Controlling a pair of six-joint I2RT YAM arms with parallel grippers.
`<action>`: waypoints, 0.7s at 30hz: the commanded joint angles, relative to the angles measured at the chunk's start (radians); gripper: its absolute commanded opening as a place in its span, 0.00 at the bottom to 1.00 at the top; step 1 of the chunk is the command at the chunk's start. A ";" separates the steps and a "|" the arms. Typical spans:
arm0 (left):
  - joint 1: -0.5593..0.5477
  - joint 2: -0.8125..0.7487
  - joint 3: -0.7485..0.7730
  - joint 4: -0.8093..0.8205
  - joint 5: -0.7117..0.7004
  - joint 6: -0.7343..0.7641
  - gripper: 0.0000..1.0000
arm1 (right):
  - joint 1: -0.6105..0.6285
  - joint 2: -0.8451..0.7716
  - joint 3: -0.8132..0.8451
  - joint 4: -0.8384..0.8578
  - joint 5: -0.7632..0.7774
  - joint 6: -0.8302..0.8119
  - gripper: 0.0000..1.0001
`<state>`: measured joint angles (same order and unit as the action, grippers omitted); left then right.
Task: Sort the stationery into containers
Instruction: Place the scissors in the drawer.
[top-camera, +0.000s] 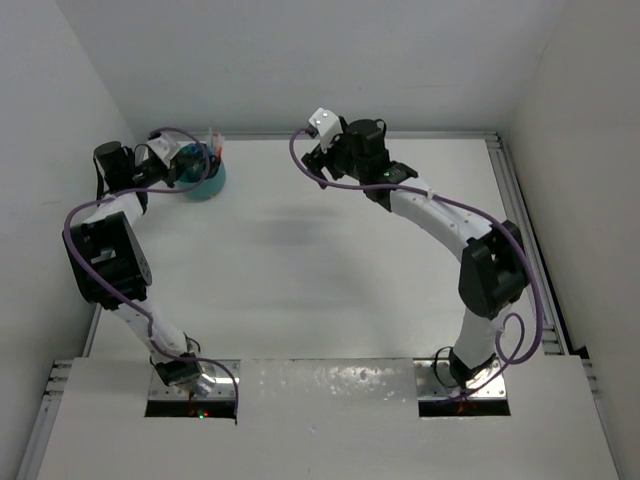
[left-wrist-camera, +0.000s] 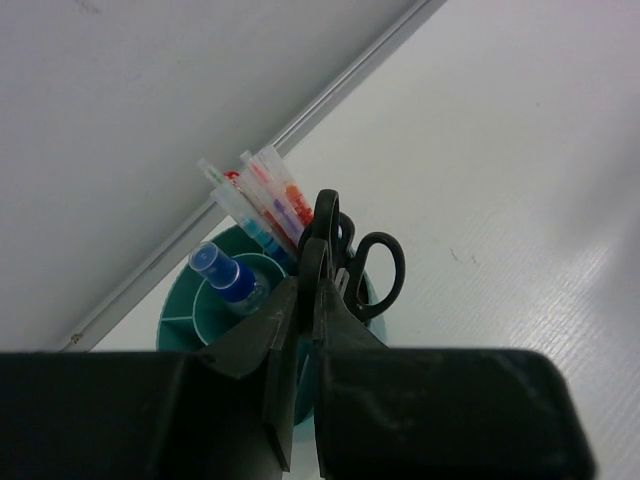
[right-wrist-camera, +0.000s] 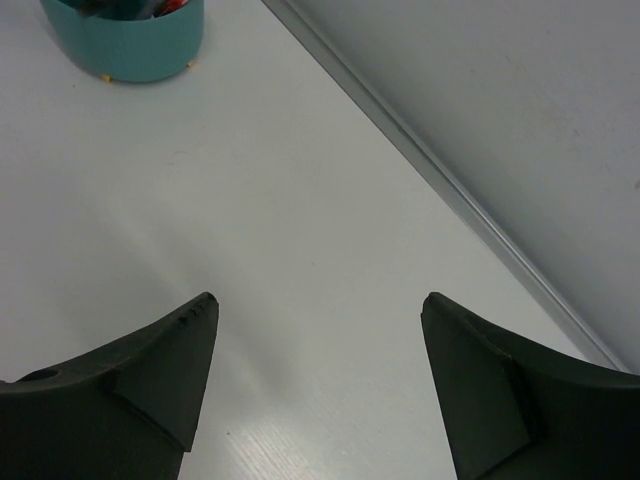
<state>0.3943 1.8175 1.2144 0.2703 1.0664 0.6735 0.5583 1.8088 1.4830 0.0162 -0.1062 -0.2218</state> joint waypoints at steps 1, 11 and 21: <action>0.003 0.025 0.042 0.098 0.070 0.034 0.00 | -0.008 0.018 0.063 -0.012 -0.013 0.013 0.81; -0.002 0.063 0.014 0.049 0.069 0.063 0.12 | -0.028 0.011 0.069 -0.048 0.013 0.002 0.81; 0.035 0.023 0.019 0.078 0.024 0.012 0.55 | -0.026 -0.017 0.063 -0.050 0.010 0.036 0.81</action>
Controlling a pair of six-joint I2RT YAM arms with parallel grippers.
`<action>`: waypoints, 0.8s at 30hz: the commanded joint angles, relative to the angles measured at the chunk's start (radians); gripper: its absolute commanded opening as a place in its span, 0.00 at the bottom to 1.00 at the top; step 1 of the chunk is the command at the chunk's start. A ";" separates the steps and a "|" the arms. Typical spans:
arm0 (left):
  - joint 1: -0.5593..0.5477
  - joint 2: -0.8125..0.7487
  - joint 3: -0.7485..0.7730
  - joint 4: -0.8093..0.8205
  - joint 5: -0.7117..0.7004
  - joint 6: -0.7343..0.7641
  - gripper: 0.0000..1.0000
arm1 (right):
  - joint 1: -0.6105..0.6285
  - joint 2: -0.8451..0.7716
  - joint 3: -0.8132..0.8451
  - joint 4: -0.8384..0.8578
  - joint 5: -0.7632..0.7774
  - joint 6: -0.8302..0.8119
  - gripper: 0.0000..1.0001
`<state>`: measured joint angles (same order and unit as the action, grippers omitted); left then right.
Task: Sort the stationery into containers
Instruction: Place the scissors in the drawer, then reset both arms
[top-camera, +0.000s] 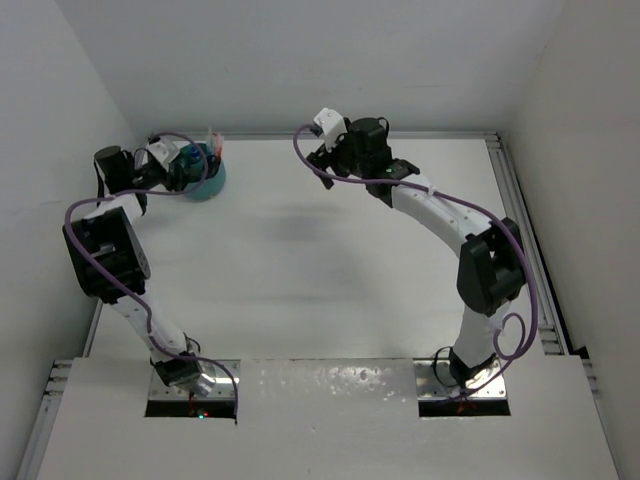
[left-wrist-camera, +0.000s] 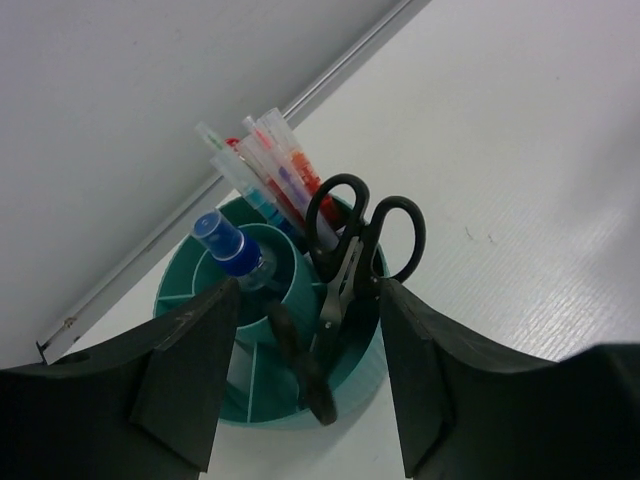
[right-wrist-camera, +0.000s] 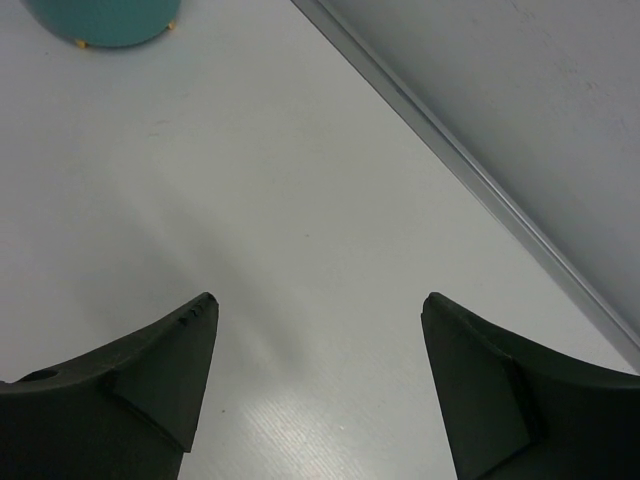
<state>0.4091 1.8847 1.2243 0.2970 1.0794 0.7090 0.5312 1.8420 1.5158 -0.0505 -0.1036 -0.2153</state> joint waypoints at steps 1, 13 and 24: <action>0.019 -0.053 0.015 0.051 0.016 -0.037 0.56 | -0.002 -0.055 0.029 0.017 0.011 0.043 0.82; -0.015 -0.468 0.101 -0.203 -0.657 -0.546 0.76 | -0.152 -0.386 -0.268 -0.188 0.192 0.482 0.99; 0.019 -1.041 -0.328 -0.739 -1.423 -0.539 1.00 | -0.330 -0.506 -0.479 -0.583 0.340 0.856 0.99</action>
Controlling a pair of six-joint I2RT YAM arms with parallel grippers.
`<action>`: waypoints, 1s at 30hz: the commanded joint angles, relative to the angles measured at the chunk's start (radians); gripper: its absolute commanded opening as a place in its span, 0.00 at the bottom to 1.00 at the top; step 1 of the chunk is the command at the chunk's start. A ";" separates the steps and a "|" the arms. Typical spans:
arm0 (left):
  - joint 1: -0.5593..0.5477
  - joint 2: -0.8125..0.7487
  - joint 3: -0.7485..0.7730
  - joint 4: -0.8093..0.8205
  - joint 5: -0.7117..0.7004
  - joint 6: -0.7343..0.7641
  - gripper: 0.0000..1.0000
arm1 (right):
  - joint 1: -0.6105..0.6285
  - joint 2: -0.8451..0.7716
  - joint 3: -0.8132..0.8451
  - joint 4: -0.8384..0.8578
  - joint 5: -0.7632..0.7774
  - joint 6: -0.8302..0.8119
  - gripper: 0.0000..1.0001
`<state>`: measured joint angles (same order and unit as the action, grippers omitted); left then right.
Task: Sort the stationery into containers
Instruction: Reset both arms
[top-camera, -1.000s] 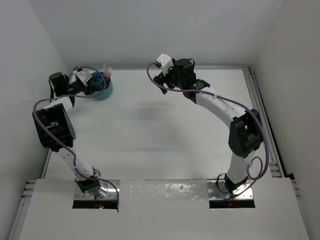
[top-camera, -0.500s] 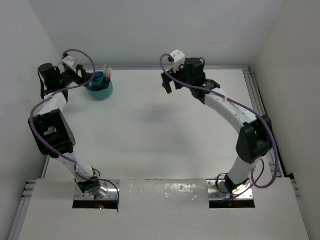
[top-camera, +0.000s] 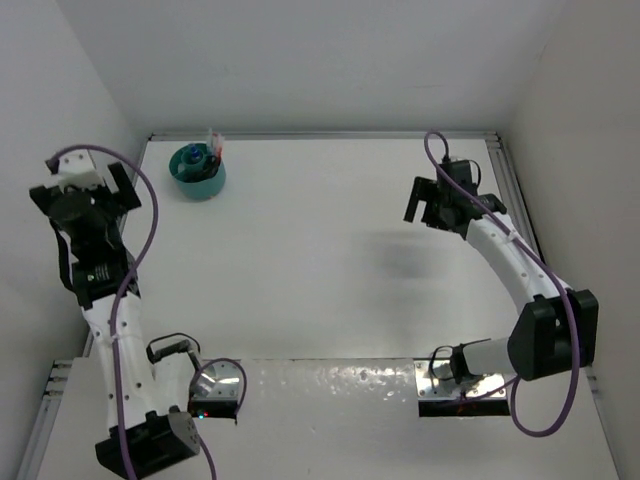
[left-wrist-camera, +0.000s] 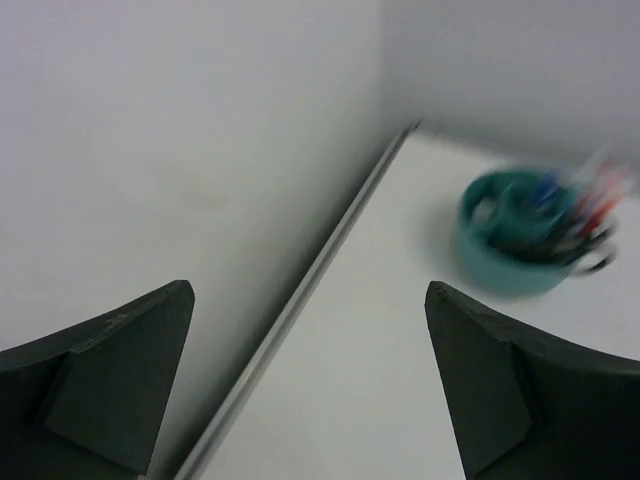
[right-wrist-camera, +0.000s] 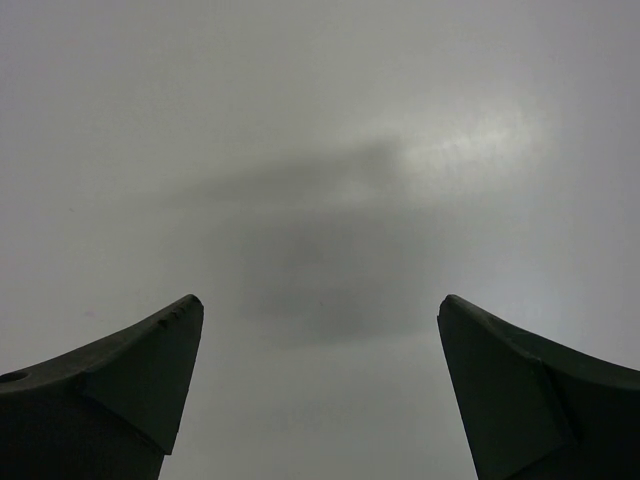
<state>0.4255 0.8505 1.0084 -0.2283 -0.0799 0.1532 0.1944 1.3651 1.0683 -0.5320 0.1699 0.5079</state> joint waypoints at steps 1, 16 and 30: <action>-0.008 -0.027 -0.144 -0.224 -0.288 0.054 1.00 | 0.005 -0.035 -0.039 -0.112 0.086 0.150 0.99; -0.186 -0.142 -0.399 -0.226 -0.429 0.109 1.00 | 0.045 -0.213 -0.131 -0.200 0.224 0.158 0.99; -0.352 -0.176 -0.444 -0.192 -0.469 0.109 1.00 | 0.050 -0.376 -0.205 -0.238 0.232 0.175 0.99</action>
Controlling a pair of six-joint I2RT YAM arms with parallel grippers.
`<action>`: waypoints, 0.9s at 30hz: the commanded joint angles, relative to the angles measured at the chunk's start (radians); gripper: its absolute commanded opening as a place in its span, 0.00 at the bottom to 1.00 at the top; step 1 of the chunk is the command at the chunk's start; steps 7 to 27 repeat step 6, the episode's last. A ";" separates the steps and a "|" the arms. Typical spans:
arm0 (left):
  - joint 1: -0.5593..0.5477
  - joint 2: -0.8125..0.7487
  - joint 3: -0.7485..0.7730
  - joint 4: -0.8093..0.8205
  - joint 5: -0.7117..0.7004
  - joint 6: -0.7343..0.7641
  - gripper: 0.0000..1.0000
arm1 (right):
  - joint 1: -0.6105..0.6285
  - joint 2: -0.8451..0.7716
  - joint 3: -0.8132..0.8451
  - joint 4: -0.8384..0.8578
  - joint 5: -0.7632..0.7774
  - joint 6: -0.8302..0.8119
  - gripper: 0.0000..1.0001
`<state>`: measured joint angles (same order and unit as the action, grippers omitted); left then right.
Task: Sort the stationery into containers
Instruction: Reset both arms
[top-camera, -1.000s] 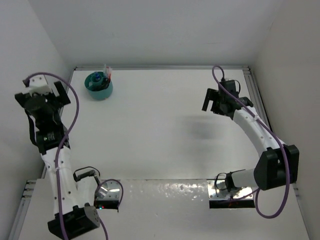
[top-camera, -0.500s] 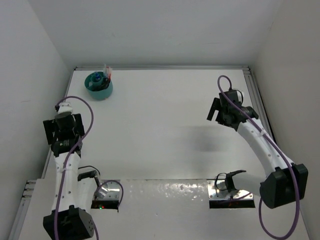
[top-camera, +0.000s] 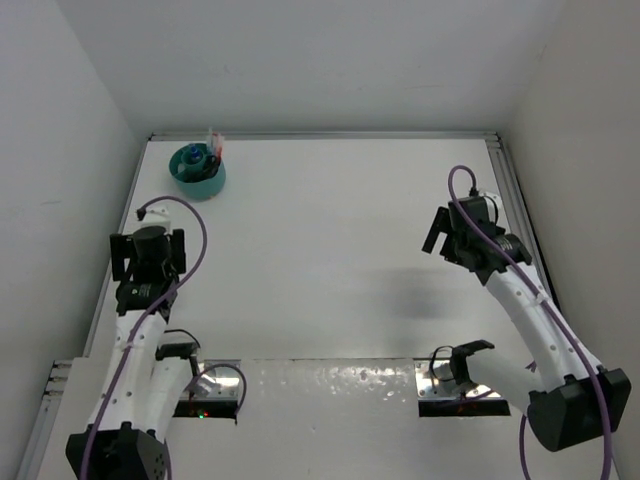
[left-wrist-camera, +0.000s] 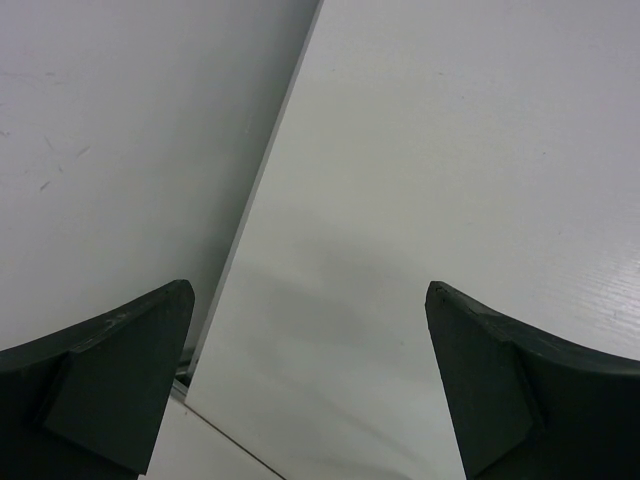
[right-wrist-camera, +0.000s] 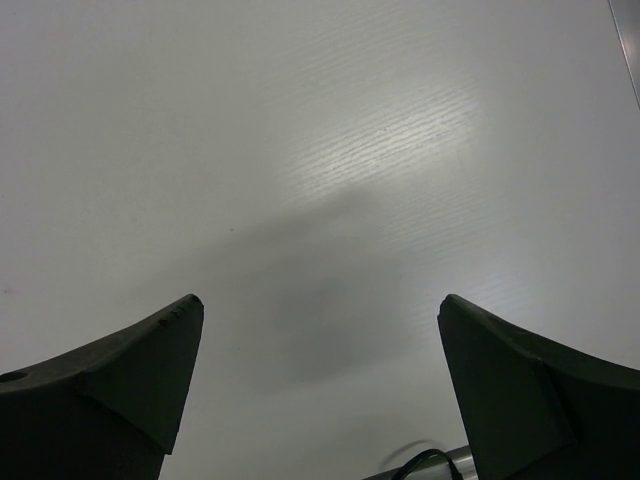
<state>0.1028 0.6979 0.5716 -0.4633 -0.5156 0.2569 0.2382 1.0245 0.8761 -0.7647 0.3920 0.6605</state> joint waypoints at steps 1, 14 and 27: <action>-0.029 -0.024 -0.007 0.043 -0.035 0.005 1.00 | 0.007 -0.046 -0.017 -0.005 0.008 0.024 0.99; -0.060 -0.037 -0.018 0.049 -0.052 0.008 1.00 | 0.007 -0.112 -0.057 0.041 -0.001 0.047 0.99; -0.060 -0.037 -0.018 0.049 -0.052 0.008 1.00 | 0.007 -0.112 -0.057 0.041 -0.001 0.047 0.99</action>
